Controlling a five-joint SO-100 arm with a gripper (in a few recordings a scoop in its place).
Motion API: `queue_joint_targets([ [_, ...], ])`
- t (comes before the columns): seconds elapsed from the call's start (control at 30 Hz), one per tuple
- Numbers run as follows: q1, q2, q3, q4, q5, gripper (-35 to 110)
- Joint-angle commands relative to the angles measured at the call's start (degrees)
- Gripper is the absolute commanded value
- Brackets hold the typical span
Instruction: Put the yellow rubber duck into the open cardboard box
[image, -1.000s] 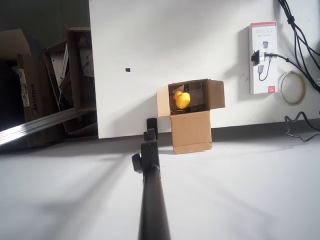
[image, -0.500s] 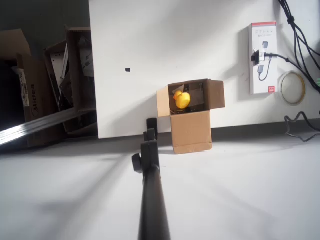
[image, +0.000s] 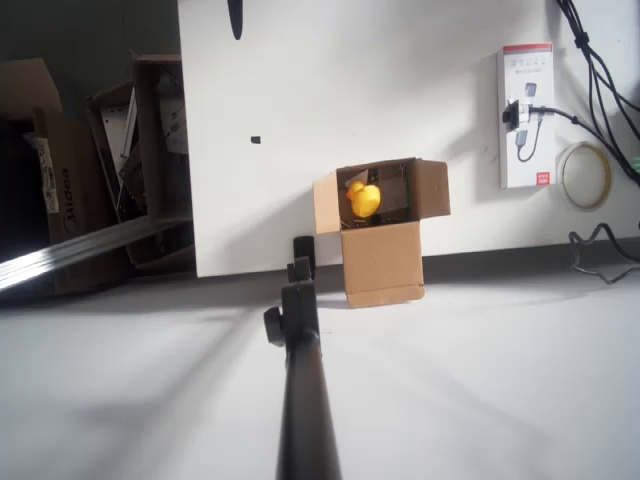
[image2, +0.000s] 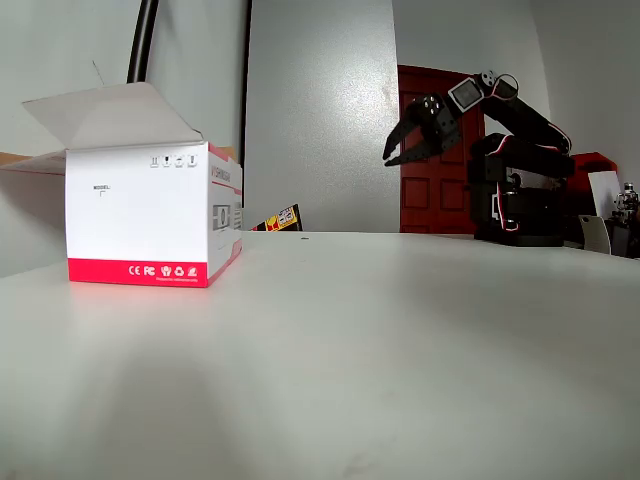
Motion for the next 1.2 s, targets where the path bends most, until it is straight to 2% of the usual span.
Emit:
queue_joint_targets([
  [0.0, -0.1, 1.1, 2.6, -1.6, 0.2, -1],
  [0.67, -3.6, 1.2, 18.2, -8.0, 7.4, 0],
  [1.17, -3.4, 1.2, 18.2, -7.7, 7.7, 0],
])
